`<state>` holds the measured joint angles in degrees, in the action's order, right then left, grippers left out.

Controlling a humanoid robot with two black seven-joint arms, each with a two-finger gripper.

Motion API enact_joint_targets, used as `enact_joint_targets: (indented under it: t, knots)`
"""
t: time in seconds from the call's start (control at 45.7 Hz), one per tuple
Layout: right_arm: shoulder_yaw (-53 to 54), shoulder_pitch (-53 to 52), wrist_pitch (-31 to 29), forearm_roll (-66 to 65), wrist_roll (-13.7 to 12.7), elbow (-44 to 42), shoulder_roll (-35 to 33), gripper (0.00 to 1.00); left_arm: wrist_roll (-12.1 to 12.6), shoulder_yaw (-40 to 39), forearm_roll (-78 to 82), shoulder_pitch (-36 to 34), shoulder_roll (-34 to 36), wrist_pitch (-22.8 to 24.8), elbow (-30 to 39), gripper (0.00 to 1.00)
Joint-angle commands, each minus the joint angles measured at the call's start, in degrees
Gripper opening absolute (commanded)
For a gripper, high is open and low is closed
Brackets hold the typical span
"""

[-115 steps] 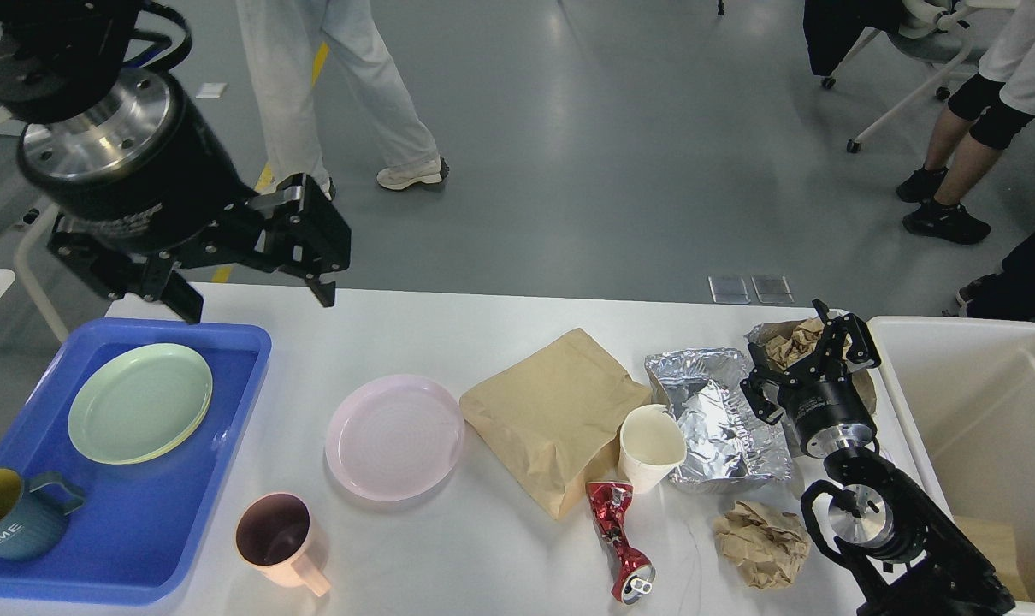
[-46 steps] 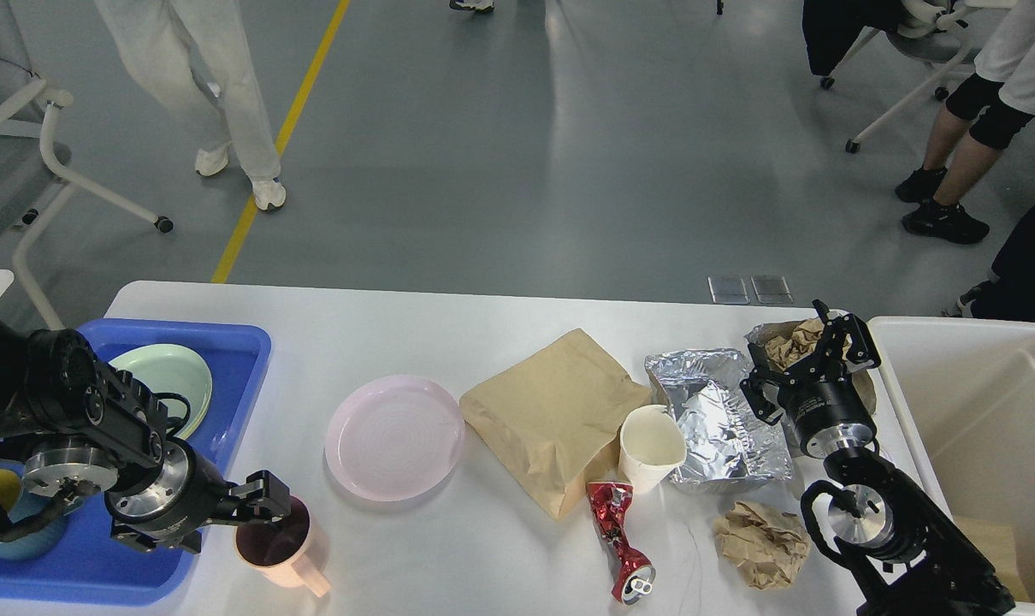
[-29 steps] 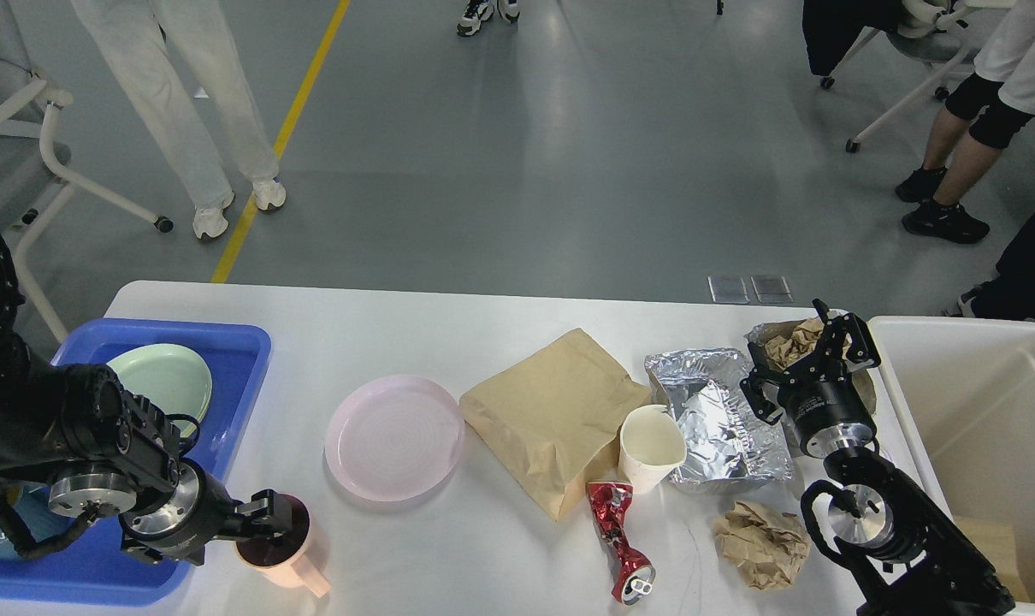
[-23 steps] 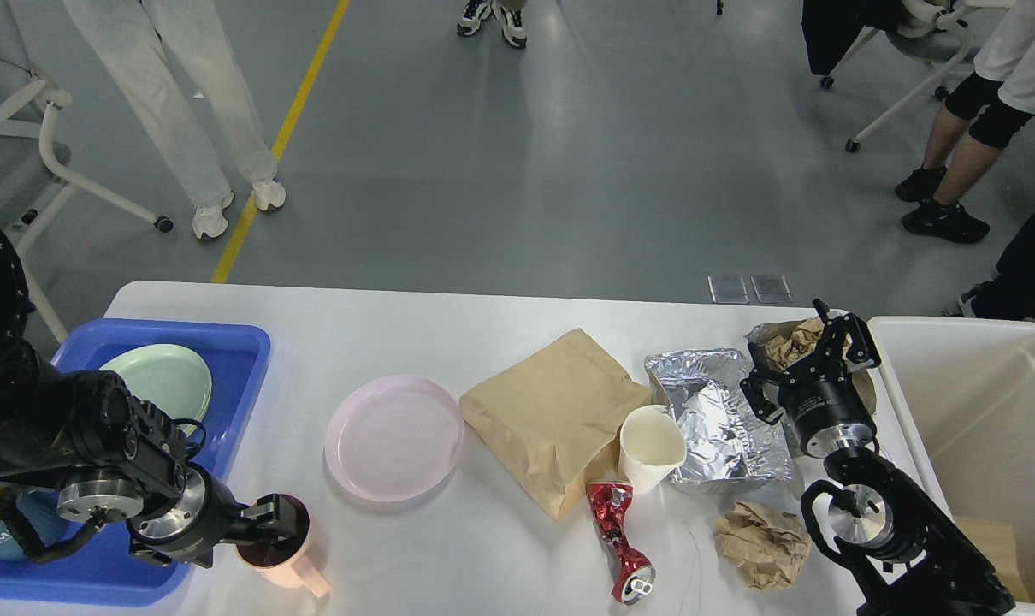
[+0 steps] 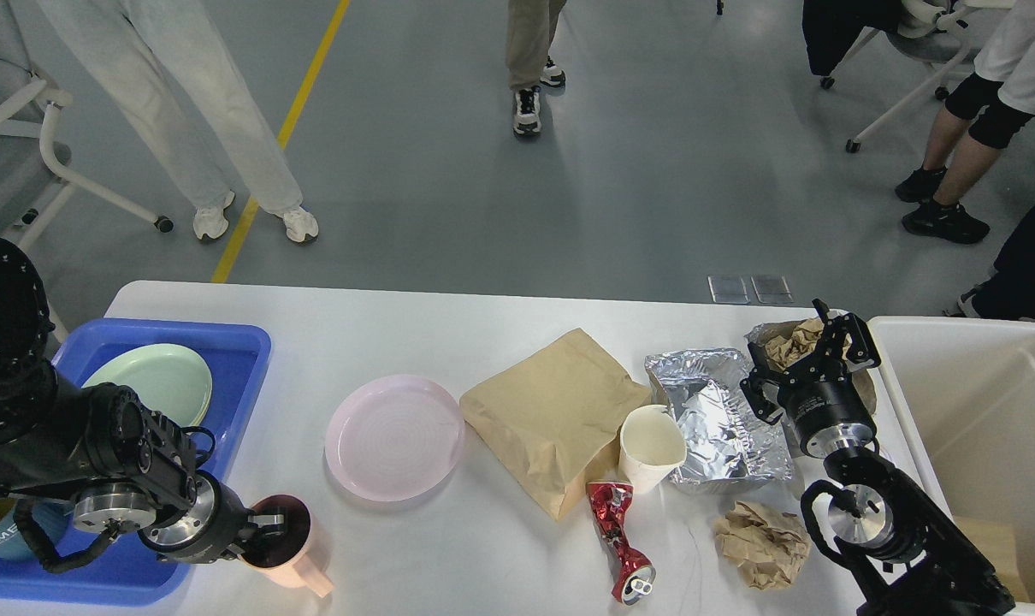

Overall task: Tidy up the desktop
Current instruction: 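Lower the left gripper and grasp the dark red mug, then lift the dark red mug and set it down in the blue tray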

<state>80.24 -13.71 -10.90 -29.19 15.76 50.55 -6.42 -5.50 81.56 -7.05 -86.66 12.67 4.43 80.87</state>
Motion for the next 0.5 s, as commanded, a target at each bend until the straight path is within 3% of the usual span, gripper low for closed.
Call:
enact_joint_targets:
  t: [0.0, 0.35, 0.481]
  knots:
    - [0.0, 0.0, 0.0, 0.01, -0.03, -0.02, 0.0, 1.0, 0.75, -0.08, 0.11, 0.35, -0.01, -0.39, -0.09, 0.0]
    - [0.0, 0.0, 0.0, 0.01, -0.03, 0.07, 0.0, 1.0, 0.93, 0.79, 0.02, -1.49, 0.86, 0.58, 1.13, 0.0]
    - [0.0, 0.0, 0.0, 0.01, -0.03, -0.02, 0.0, 1.0, 0.75, 5.0, -0.06, -15.97, 2.88, 4.18, 9.56, 0.0]
